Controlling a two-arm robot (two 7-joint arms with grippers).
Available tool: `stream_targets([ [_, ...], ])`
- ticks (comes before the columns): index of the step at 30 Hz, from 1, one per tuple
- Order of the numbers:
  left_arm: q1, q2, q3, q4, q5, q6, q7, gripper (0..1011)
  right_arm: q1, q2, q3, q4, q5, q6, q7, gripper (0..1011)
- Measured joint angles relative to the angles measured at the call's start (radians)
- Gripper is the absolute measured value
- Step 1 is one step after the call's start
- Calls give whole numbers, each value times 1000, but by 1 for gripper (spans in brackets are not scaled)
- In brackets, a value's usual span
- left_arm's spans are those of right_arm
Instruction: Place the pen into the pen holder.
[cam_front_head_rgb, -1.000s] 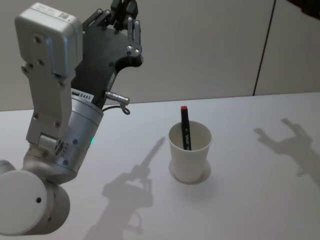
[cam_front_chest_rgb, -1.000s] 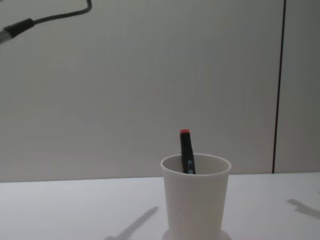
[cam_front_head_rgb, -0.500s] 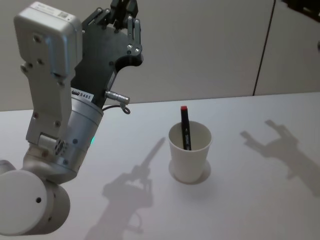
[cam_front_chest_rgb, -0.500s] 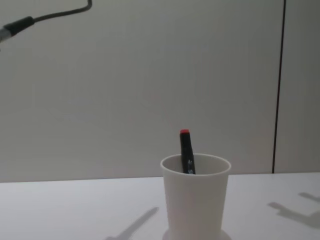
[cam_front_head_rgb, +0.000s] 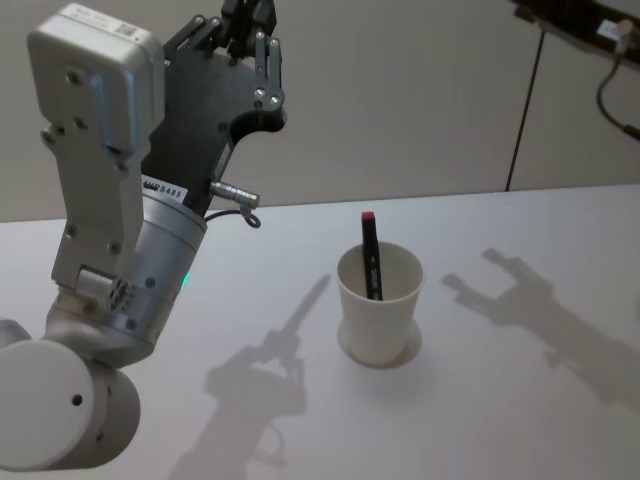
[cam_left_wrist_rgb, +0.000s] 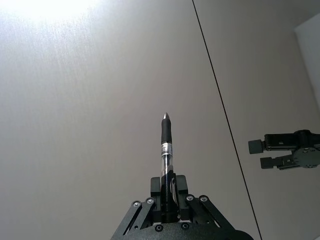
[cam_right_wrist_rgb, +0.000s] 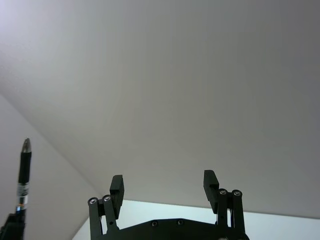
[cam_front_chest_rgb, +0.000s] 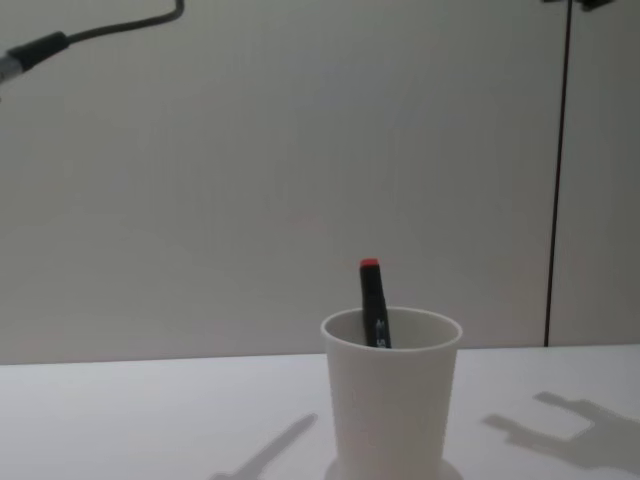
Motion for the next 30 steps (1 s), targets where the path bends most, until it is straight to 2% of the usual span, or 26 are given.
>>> stream_targets([
  [2, 0, 0, 0, 0, 0, 0, 0, 179, 11, -11, -5, 5, 49, 22, -15, 1001],
  [9, 0, 0, 0, 0, 0, 0, 0, 179, 31, -28, -15, 12, 141, 58, -51, 1001],
  [12, 0, 0, 0, 0, 0, 0, 0, 179, 36, -31, -18, 15, 167, 67, -59, 1001],
  [30, 0, 0, 0, 0, 0, 0, 0, 179, 41, -33, -49, 8, 214, 33, -72, 1001],
])
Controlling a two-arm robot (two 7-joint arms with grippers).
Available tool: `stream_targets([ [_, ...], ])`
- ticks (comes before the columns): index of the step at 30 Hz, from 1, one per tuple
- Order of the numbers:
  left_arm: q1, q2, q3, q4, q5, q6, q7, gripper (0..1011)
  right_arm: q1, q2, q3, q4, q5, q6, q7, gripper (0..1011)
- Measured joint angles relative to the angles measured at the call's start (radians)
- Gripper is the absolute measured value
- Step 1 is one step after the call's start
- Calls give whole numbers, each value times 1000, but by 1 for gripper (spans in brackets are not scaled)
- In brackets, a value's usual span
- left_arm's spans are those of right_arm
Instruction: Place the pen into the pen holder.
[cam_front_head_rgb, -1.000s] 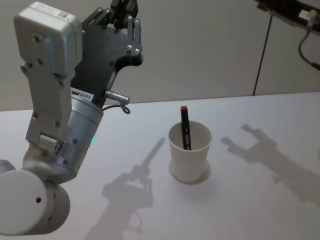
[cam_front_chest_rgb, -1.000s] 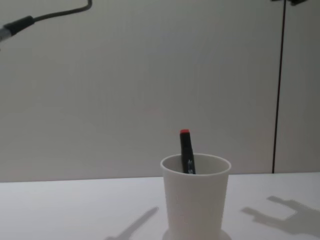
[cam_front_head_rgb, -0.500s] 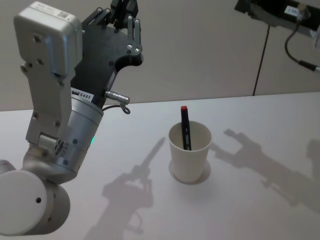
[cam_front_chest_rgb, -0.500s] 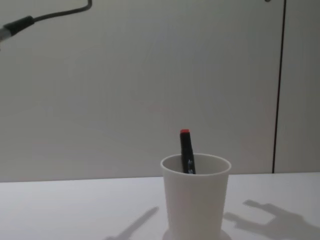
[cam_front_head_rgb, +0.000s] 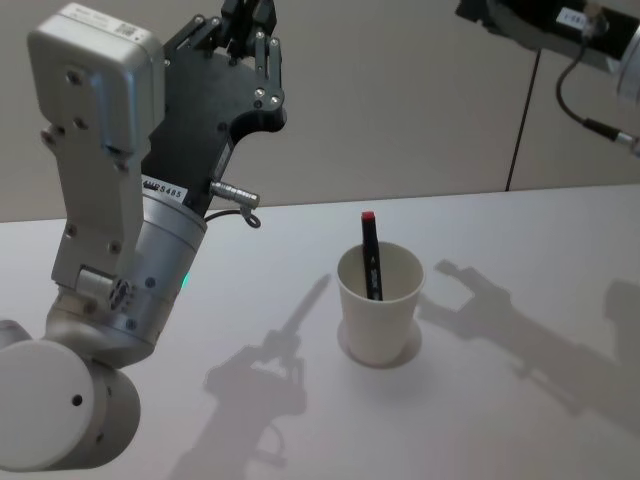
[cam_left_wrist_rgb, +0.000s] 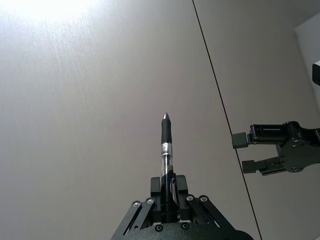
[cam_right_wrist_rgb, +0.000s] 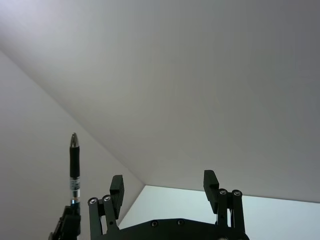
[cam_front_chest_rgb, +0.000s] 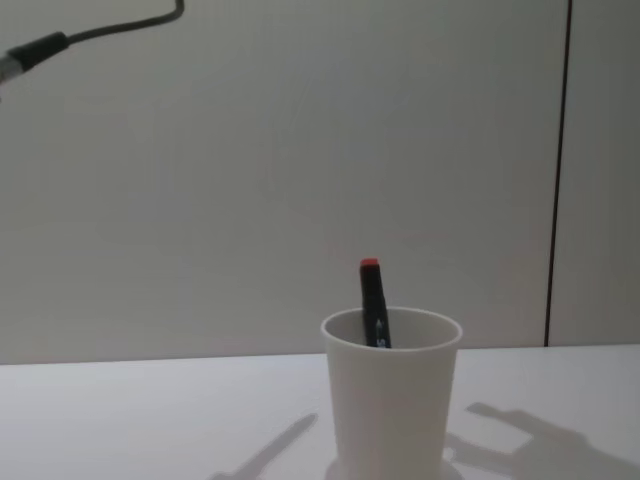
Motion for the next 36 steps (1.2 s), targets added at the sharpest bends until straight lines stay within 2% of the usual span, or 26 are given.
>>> stream_targets([
  [15, 0, 0, 0, 0, 0, 0, 0, 179, 40, -15, -38, 30, 101, 35, 66, 1002],
  [26, 0, 0, 0, 0, 0, 0, 0, 179, 84, -44, -79, 65, 178, 62, 105, 1001],
  [32, 0, 0, 0, 0, 0, 0, 0, 179, 97, -52, -98, 74, 184, 50, 118, 1002],
  [36, 0, 0, 0, 0, 0, 0, 0, 179, 105, -57, -114, 79, 162, 22, 132, 1002],
])
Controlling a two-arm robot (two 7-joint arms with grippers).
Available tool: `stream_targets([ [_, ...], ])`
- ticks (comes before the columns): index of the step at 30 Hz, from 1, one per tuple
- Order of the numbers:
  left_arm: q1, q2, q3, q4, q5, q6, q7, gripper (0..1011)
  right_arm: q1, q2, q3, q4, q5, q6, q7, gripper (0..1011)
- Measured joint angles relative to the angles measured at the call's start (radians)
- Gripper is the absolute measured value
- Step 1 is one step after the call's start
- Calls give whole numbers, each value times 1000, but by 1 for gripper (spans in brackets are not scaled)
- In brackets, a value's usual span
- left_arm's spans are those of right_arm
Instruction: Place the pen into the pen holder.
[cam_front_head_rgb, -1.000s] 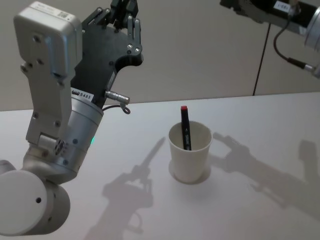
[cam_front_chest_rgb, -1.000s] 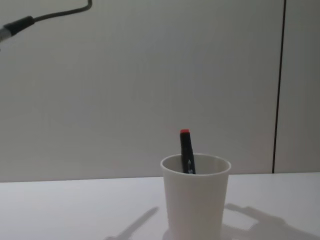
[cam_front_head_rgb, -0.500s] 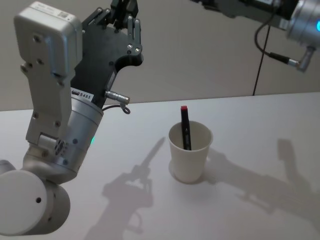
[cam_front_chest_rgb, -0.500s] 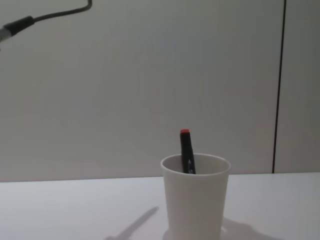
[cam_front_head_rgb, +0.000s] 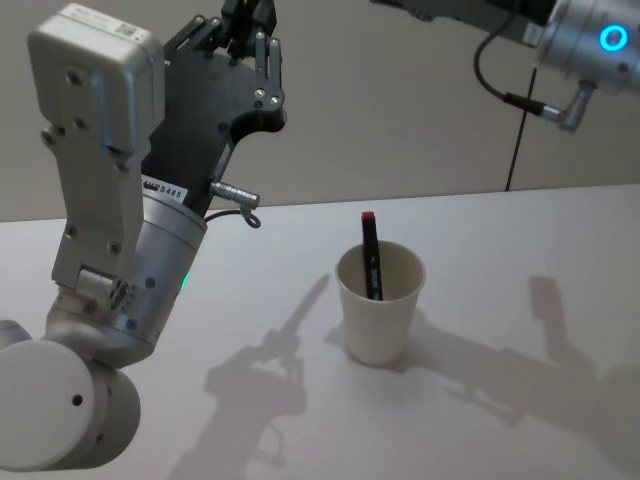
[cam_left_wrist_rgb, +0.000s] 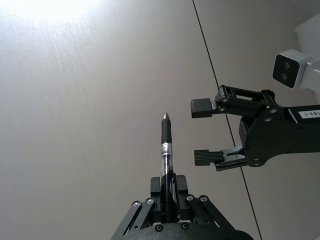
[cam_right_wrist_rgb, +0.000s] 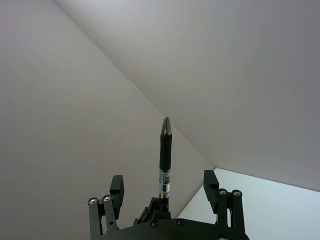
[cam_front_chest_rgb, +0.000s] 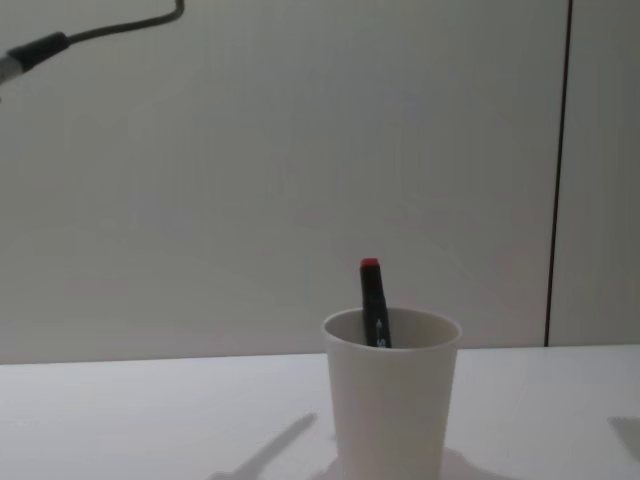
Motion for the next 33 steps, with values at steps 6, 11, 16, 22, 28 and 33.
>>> stream_targets([
  [6, 0, 0, 0, 0, 0, 0, 0, 179, 10, -6, -23, 10, -53, -47, 21, 1002],
  [11, 0, 0, 0, 0, 0, 0, 0, 179, 18, -11, -41, 21, -84, -76, 34, 1002],
  [16, 0, 0, 0, 0, 0, 0, 0, 179, 26, -17, -54, 32, -100, -93, 45, 1002],
  [22, 0, 0, 0, 0, 0, 0, 0, 179, 40, -29, -72, 49, -106, -105, 58, 1001],
  [28, 0, 0, 0, 0, 0, 0, 0, 179, 51, -37, -88, 62, -117, -121, 65, 1001],
  [33, 0, 0, 0, 0, 0, 0, 0, 179, 58, -40, -97, 72, -129, -137, 69, 1002],
])
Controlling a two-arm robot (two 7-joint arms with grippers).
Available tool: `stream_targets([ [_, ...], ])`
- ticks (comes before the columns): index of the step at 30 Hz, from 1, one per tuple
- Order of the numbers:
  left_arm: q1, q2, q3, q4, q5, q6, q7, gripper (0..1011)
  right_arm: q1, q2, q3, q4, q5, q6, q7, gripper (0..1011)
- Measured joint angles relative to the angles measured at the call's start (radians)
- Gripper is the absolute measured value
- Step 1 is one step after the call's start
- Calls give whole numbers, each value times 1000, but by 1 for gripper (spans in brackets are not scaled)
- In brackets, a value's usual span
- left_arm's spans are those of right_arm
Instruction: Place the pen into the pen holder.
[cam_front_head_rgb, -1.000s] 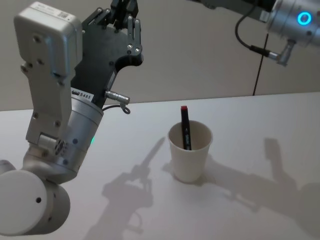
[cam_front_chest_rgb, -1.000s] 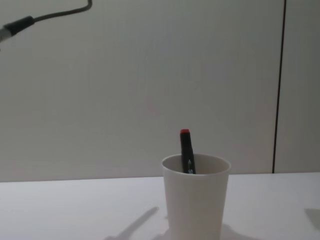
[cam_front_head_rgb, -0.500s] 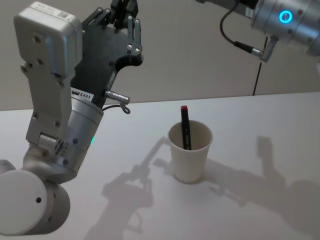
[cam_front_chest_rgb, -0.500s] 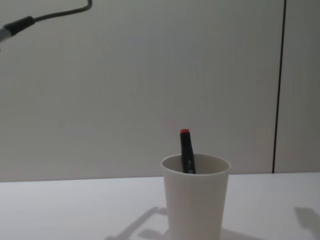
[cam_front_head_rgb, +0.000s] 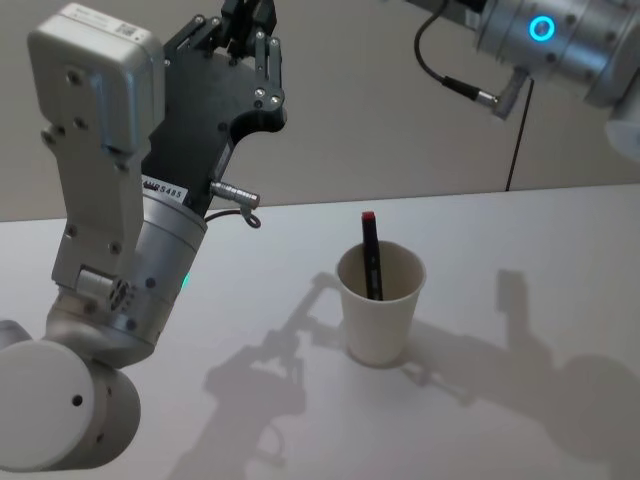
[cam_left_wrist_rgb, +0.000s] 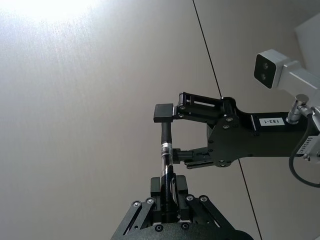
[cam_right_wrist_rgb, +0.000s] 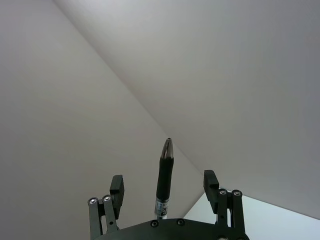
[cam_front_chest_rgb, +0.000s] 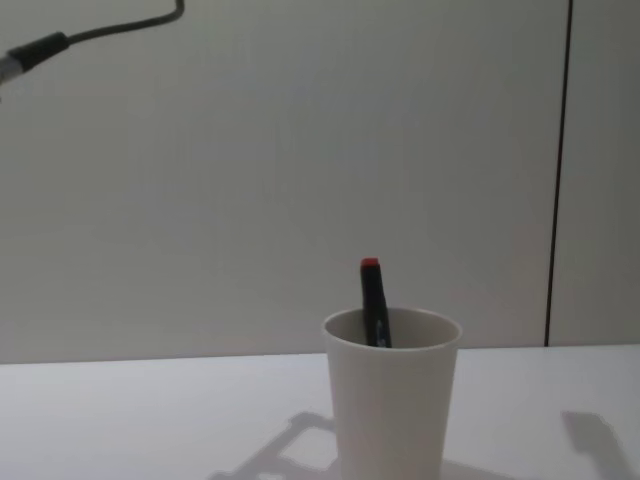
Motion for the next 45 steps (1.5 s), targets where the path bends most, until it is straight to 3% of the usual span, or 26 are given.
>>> stream_targets([
  [16, 0, 0, 0, 0, 0, 0, 0, 179, 17, -2, -23, 24, -10, -26, 8, 1001],
  [20, 0, 0, 0, 0, 0, 0, 0, 179, 19, -2, -25, 27, -10, -28, 9, 938],
  [28, 0, 0, 0, 0, 0, 0, 0, 179, 21, -2, -28, 30, -10, -31, 9, 734],
  [34, 0, 0, 0, 0, 0, 0, 0, 179, 22, -2, -30, 32, -10, -33, 10, 503],
  [45, 0, 0, 0, 0, 0, 0, 0, 179, 23, -3, -31, 33, -9, -34, 11, 172],
])
